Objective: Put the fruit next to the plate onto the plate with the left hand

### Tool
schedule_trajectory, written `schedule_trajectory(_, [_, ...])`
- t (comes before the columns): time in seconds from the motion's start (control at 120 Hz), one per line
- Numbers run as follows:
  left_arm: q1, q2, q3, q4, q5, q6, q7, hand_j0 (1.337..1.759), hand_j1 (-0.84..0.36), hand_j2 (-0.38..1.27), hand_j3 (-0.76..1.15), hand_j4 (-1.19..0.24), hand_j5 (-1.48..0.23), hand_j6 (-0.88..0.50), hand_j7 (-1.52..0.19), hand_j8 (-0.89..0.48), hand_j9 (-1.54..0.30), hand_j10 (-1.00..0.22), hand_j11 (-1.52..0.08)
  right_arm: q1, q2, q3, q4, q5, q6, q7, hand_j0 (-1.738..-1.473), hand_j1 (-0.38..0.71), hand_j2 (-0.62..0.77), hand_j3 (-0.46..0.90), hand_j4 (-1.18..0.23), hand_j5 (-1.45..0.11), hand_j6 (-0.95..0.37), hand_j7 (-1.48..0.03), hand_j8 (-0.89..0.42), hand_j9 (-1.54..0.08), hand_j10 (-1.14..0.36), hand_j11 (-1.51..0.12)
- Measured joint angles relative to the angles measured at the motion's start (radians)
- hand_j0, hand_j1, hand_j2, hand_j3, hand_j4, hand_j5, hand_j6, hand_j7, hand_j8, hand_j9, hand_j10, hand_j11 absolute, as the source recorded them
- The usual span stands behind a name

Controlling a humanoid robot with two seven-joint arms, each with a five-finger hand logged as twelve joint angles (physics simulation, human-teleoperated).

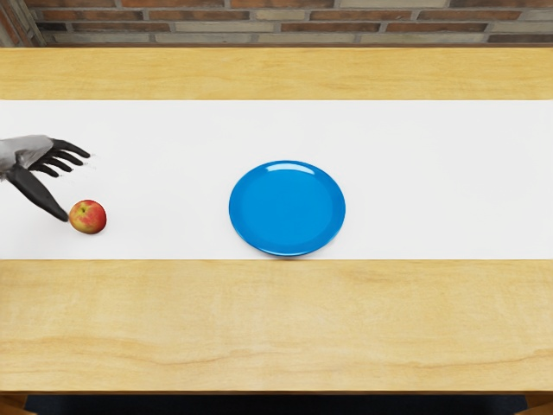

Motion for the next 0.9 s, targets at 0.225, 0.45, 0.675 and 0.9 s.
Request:
schedule_trajectory(0.225, [0.016, -0.087, 0.03, -0.022, 0.125, 0.214, 0.198, 1.658, 0.06, 0.05, 0.0, -0.25, -0.32, -0.25, -0.32, -0.25, -0.32, -0.25, -0.32, 0.004, 0.0, 0.0, 0.0, 0.0, 0.0, -0.001, -1.658, -0.31, -0.01, 0.0, -0.04, -0.05, -0.04, -0.05, -0.04, -0.05, -0.03, -0.05])
schedule_trajectory(0.45, [0.032, -0.174, 0.045, -0.015, 0.127, 0.298, 0.318, 1.658, 0.08, 0.11, 0.0, -0.25, -0.32, -0.25, -0.32, -0.25, -0.32, -0.25, -0.32, 0.006, 0.0, 0.0, 0.0, 0.0, 0.0, -0.001, -1.658, -0.31, -0.01, 0.0, -0.04, -0.05, -0.04, -0.05, -0.04, -0.05, -0.03, -0.05])
schedule_trajectory(0.675, [0.025, -0.18, 0.07, -0.011, 0.135, 0.323, 0.335, 1.658, 0.09, 0.12, 0.0, -0.25, -0.33, -0.25, -0.33, -0.25, -0.33, -0.25, -0.33, 0.006, 0.0, 0.0, 0.0, 0.0, 0.0, -0.001, -1.658, -0.31, -0.01, 0.0, -0.04, -0.05, -0.04, -0.05, -0.04, -0.05, -0.03, -0.05])
schedule_trajectory(0.9, [0.023, -0.153, 0.097, -0.121, 0.134, 0.324, 0.337, 1.658, 0.06, 0.07, 0.0, -0.25, -0.33, -0.25, -0.32, -0.25, -0.32, -0.25, -0.32, 0.006, 0.0, 0.0, 0.0, 0.0, 0.0, -0.001, -1.658, -0.31, -0.01, 0.0, -0.04, -0.05, -0.04, -0.05, -0.04, -0.05, -0.03, -0.05])
